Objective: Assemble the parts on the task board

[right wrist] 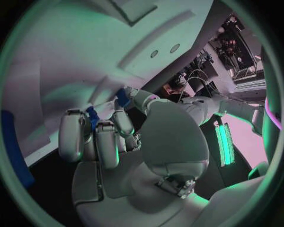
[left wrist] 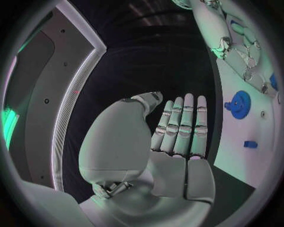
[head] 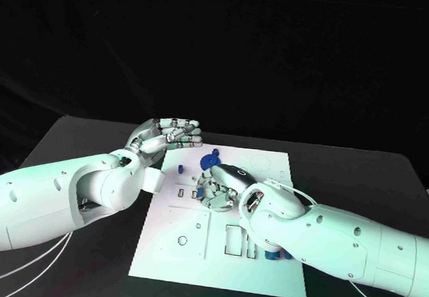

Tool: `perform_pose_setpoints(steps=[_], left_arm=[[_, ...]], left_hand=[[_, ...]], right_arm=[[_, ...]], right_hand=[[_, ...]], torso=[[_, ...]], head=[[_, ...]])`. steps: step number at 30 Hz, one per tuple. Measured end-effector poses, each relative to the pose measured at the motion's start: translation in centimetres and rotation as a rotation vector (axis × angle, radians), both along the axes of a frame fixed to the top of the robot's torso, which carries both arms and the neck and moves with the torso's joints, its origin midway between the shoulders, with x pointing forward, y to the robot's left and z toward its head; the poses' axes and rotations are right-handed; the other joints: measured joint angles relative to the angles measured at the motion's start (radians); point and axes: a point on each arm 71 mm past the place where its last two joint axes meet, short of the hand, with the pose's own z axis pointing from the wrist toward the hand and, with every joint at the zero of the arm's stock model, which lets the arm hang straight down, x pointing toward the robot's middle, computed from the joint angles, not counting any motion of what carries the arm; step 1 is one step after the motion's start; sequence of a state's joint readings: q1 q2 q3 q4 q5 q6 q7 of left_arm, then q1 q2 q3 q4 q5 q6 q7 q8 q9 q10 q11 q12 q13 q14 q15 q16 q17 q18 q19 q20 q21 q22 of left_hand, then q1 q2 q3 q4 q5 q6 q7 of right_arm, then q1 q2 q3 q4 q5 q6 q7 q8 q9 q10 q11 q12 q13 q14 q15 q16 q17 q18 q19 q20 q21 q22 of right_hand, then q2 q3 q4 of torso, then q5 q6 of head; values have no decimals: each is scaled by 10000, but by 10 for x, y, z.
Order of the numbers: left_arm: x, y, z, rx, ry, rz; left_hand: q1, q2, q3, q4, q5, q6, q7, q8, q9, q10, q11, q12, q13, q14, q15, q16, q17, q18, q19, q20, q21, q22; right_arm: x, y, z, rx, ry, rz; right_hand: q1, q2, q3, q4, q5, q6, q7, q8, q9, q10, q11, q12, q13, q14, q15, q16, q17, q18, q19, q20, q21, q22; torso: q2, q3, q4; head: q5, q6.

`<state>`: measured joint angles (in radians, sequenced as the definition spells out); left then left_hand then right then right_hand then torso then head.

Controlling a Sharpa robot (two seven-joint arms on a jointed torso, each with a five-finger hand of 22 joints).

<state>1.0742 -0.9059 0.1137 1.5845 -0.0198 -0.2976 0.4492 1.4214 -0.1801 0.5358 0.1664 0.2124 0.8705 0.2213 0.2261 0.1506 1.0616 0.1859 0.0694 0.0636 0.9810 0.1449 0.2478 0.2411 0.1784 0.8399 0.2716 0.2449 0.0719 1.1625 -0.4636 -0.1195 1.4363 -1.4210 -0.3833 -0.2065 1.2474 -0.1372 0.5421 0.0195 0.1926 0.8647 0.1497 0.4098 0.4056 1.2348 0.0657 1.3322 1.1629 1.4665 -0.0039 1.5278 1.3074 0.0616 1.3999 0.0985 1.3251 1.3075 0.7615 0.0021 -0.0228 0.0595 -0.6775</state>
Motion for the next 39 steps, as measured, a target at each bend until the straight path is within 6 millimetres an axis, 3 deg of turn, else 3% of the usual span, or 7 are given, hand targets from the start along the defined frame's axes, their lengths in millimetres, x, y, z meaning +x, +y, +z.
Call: perform_pose_setpoints(steps=[20,29,39], left_arm=[[0,0,0,5,13,-3],[0,1,0,9,23,-4],[0,1,0,13,36,-8]], left_hand=[[-84,12,24,-24,0,0,0,0,0,0,0,0,0,0,0,-20,16,-1,0,0,0,0],[-84,12,24,-24,0,0,0,0,0,0,0,0,0,0,0,-19,16,-1,0,0,0,0],[-84,12,24,-24,0,0,0,0,0,0,0,0,0,0,0,-19,15,-1,0,0,0,0]], right_arm=[[0,-1,-3,-46,24,-15],[-1,-1,-3,-31,14,27],[-1,-1,-4,9,-9,72]], right_hand=[[-87,-227,-1,-3,-150,-444,168,-283,-192,-240,152,-156,-211,-4,4,-39,0,-1,-74,75,-144,-2],[-219,-463,-174,-57,-187,-947,325,-583,-360,-452,292,-258,-359,1,148,-78,0,0,-162,163,-280,1],[-311,-555,-345,-42,-322,-1108,358,-641,-412,-505,345,-258,-411,0,218,-78,-1,0,-198,199,-339,6]], torso=[[-2,-1,-2],[-4,0,-3],[-2,0,-3]], head=[[-23,-12],[-28,-12],[-65,6]])
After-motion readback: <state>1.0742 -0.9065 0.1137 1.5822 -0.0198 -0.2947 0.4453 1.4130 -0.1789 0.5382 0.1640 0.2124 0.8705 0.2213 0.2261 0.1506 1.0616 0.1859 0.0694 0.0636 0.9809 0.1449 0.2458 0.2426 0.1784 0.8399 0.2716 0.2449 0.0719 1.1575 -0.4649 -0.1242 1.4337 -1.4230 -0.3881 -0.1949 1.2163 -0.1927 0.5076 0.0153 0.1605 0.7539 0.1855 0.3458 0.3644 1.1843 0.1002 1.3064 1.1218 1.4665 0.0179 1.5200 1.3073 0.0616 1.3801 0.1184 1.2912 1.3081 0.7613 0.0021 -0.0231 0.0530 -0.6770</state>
